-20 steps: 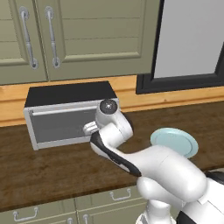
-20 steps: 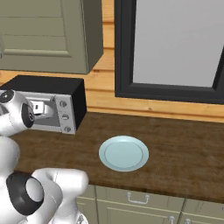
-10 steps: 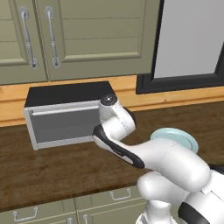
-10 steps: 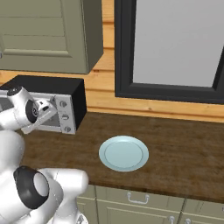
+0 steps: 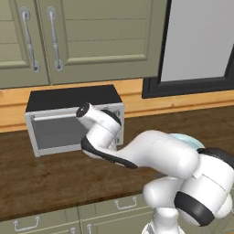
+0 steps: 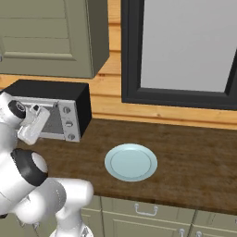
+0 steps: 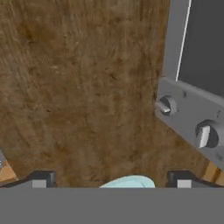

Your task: Pick up the kebab skewer and baguette bread, and place them inside the toaster oven. Close the toaster oven door and start by setting the timer.

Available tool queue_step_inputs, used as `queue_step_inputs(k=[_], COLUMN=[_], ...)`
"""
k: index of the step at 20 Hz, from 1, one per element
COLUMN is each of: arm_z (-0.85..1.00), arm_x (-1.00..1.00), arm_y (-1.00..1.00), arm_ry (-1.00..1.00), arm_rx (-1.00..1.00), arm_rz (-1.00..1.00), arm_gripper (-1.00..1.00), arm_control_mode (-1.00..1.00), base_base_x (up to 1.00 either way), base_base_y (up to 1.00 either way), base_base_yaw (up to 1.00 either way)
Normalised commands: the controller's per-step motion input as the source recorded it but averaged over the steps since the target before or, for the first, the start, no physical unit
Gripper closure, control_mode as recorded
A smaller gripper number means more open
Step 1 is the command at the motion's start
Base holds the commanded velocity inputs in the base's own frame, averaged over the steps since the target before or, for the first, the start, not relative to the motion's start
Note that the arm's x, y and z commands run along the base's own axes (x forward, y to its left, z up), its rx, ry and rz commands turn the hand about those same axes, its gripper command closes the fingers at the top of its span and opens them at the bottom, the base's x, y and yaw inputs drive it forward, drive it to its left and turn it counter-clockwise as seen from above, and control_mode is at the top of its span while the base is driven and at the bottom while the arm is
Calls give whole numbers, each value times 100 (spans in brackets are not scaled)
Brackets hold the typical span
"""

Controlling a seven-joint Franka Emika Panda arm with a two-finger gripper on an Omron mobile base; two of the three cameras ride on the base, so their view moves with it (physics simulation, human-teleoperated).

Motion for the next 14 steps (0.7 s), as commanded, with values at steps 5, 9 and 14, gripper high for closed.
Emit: queue_step_inputs(k=[5, 9, 14], arm_z=[-39, -35, -6], arm_x=[-11, 0, 3], arm_y=[-22, -40, -38], arm_ry=[6, 13, 10], arm_rx=[-41, -17, -9], arm_rz=[58, 55, 28], arm_gripper=[-100, -100, -100], arm_control_mode=[-100, -100, -100], base_base_x=[0, 0, 0], base_base_y=[0, 0, 0], base_base_yaw=[0, 0, 0])
